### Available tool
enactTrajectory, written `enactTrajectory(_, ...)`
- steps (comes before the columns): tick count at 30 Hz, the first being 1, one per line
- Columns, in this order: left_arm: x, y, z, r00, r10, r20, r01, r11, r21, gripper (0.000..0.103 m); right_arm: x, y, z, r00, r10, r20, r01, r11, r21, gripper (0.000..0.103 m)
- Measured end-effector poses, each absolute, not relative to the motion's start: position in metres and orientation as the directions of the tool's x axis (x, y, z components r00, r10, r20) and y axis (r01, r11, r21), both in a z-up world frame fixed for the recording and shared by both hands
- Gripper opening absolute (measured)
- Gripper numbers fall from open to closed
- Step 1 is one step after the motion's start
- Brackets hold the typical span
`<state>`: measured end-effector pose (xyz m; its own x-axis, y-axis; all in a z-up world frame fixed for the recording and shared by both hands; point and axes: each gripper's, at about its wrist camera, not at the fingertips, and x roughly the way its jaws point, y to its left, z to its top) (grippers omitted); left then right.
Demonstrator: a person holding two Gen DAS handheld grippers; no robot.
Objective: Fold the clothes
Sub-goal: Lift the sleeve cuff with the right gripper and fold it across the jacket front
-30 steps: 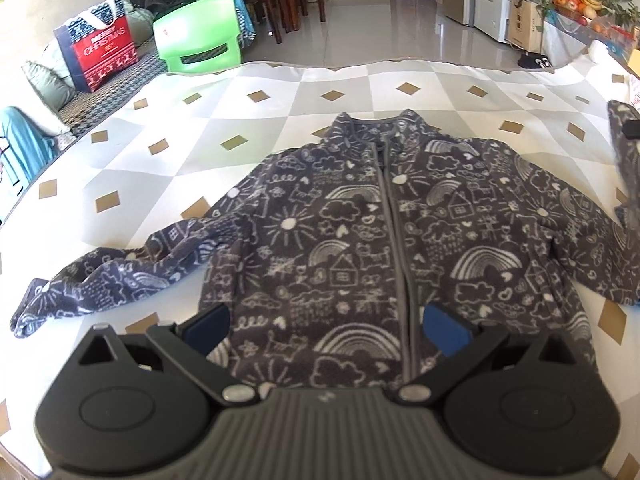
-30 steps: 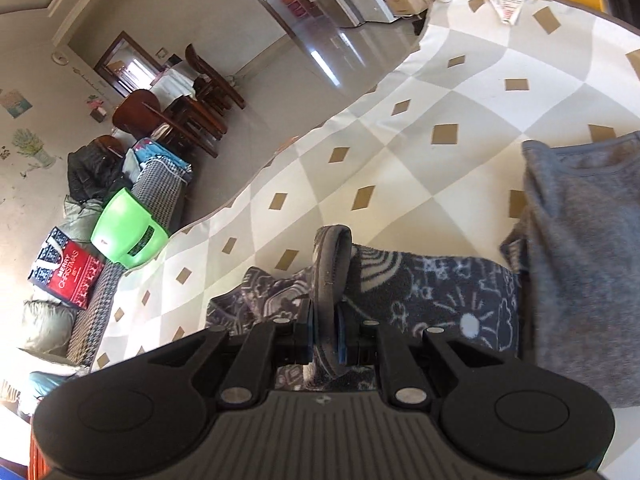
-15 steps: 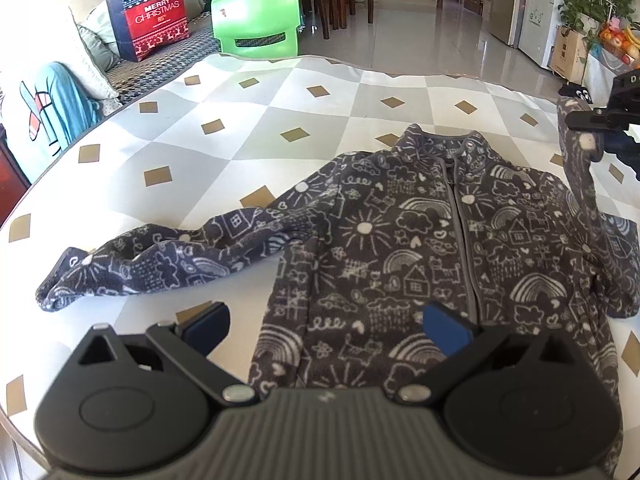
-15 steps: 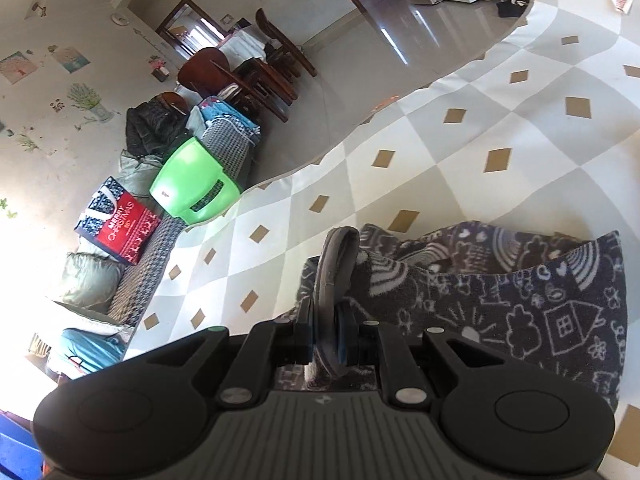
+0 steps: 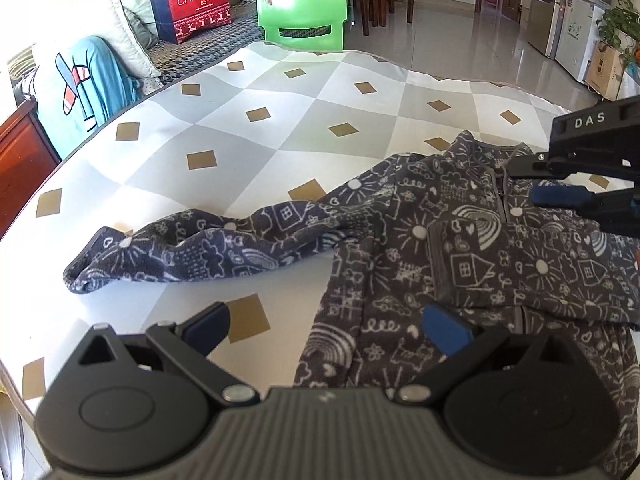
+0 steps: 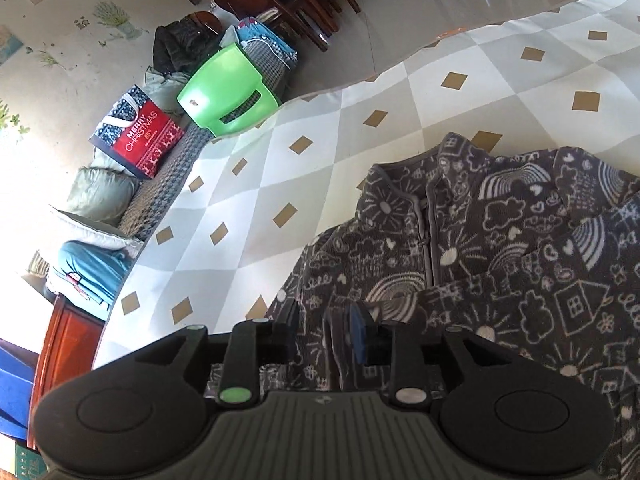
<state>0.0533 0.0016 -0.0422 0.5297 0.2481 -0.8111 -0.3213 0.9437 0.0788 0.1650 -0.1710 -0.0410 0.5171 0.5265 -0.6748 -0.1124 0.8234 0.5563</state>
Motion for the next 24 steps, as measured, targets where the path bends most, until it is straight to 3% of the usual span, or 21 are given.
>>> enactTrajectory(9, 0.055, -0.006, -0.043, 0.534, 0.240, -0.811, -0.310, 0.948, 0.076, 0.103, 0.163, -0.186, -0.045, 0.519, 0.369, -0.771, -0.047, 0.913, 0.405, 0.035)
enactTrajectory(18, 0.060, -0.008, -0.051, 0.507, 0.243, -0.827, -0.314, 0.946, 0.086, 0.103, 0.154, -0.188, -0.042, 0.536, 0.282, -0.796, -0.078, 0.955, 0.286, 0.040)
enactTrajectory(24, 0.062, -0.001, -0.058, 0.482, 0.237, -0.844, -0.330, 0.941, 0.076, 0.103, 0.140, -0.168, -0.044, 0.546, 0.182, -0.818, -0.136, 0.982, 0.128, 0.041)
